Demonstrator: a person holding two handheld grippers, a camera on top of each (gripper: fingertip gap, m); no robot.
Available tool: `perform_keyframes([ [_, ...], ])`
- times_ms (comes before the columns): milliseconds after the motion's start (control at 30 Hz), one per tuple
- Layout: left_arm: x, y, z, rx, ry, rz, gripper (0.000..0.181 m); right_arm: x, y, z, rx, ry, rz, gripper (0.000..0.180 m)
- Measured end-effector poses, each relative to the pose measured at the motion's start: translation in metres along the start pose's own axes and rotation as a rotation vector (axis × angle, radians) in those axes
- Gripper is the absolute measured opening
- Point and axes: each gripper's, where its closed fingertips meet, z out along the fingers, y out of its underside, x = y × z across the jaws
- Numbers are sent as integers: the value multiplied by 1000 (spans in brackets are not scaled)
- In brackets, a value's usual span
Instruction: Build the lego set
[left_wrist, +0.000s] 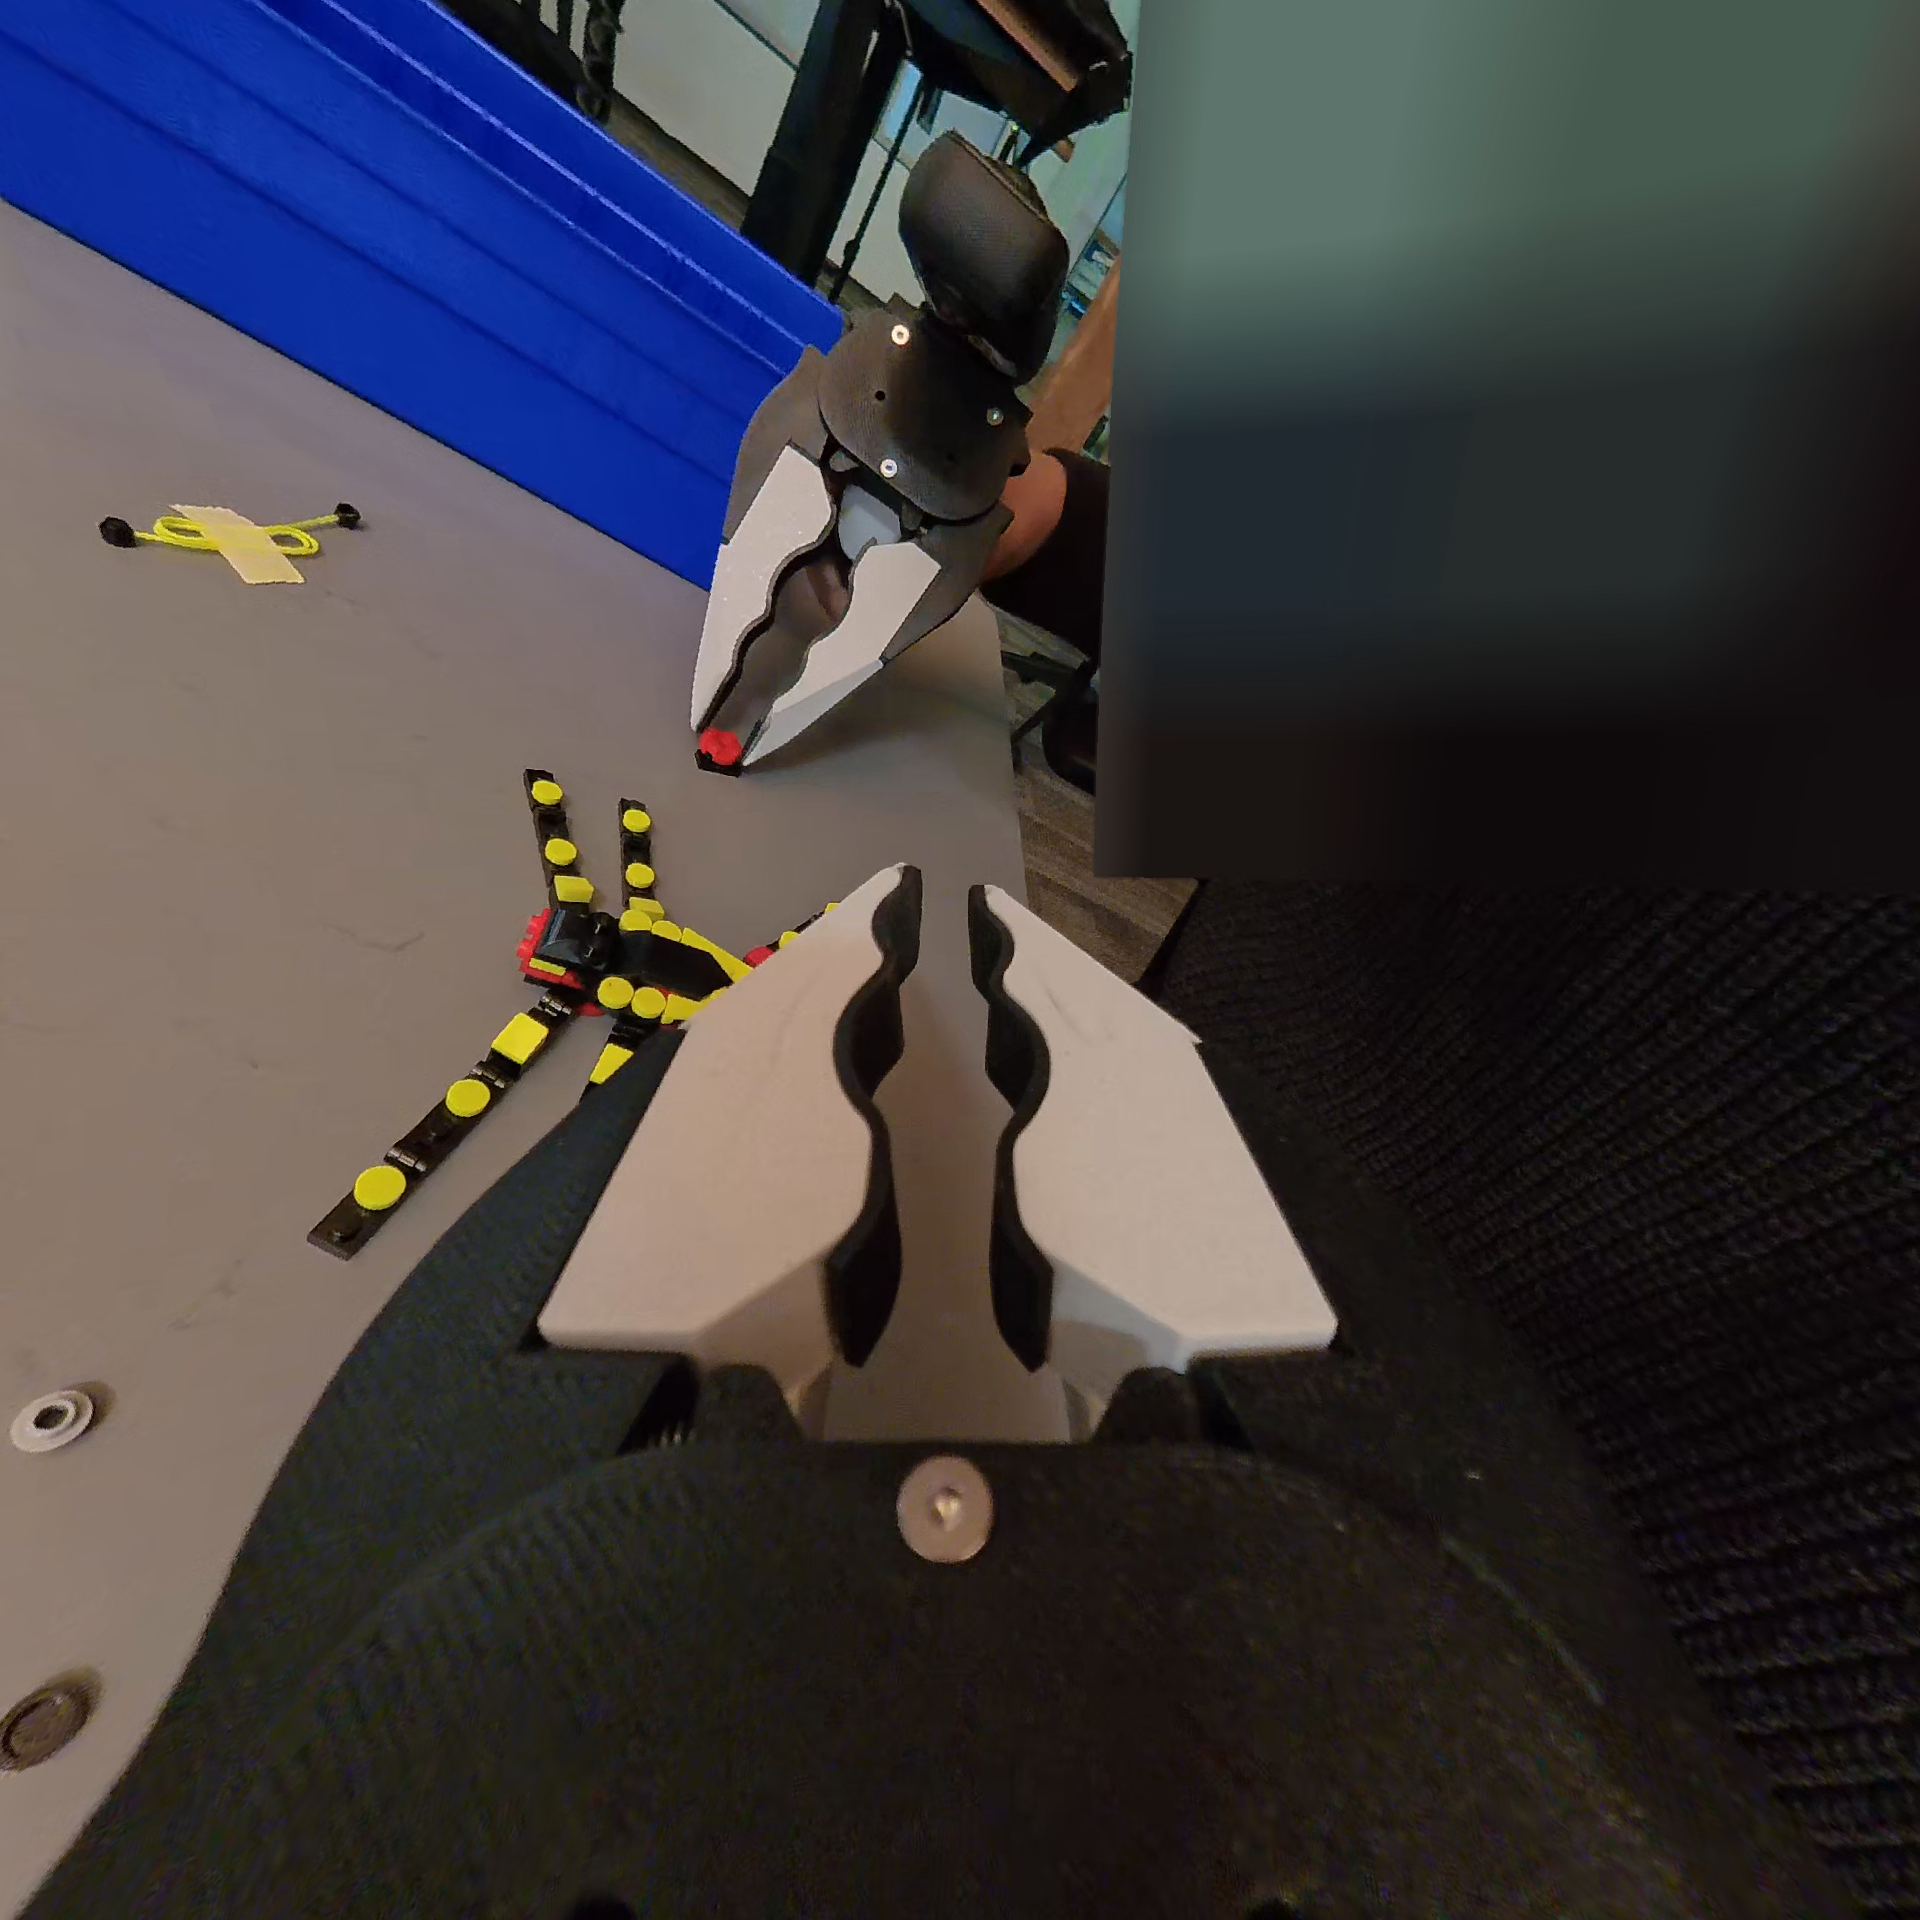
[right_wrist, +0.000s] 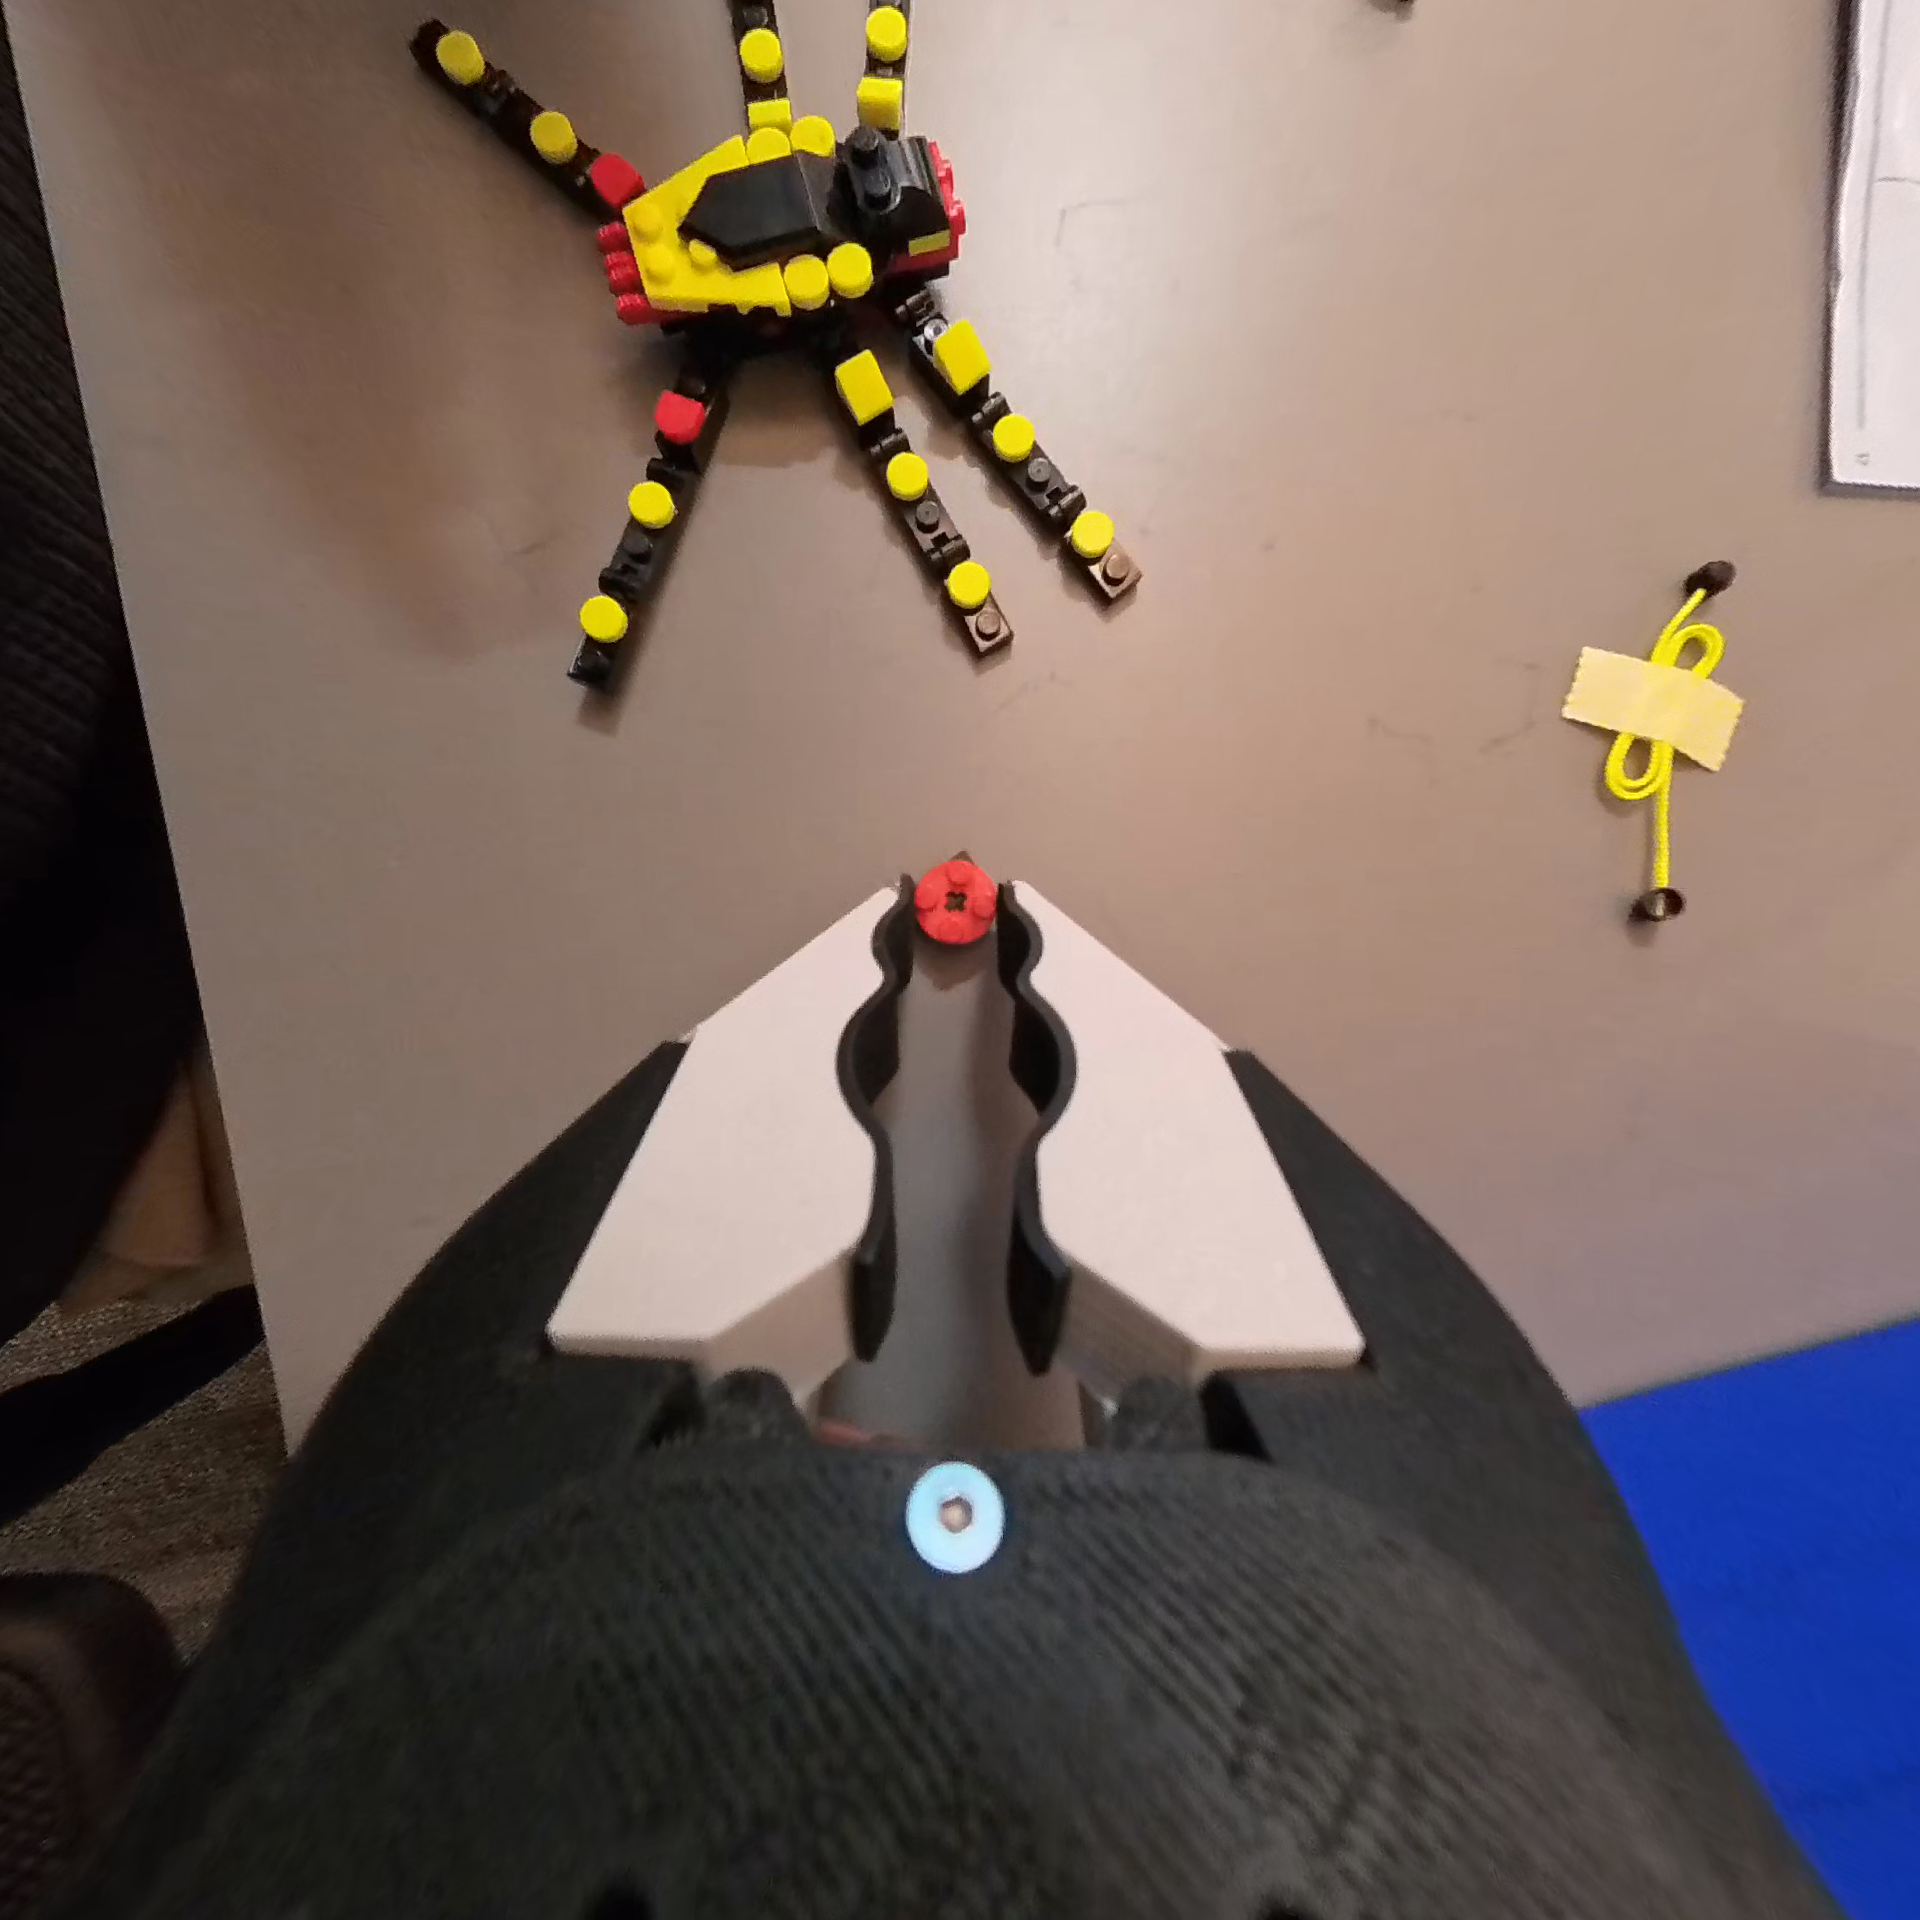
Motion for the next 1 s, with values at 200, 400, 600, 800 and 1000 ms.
perform_keyframes([
  [200,0,0,0,2,-1,-1,6,-2,-1,1,-1,-19,2,14],
  [400,0,0,0,2,0,-2,6,-3,-1,1,-1,-19,-10,14],
  [600,0,-1,-1,3,1,-2,6,-5,-5,1,8,-23,-37,14],
  [800,0,0,-1,2,0,-2,6,-5,-3,2,-2,-31,-40,14],
  [1000,0,0,0,2,0,-2,6,-6,-3,2,6,-32,-39,14],
])
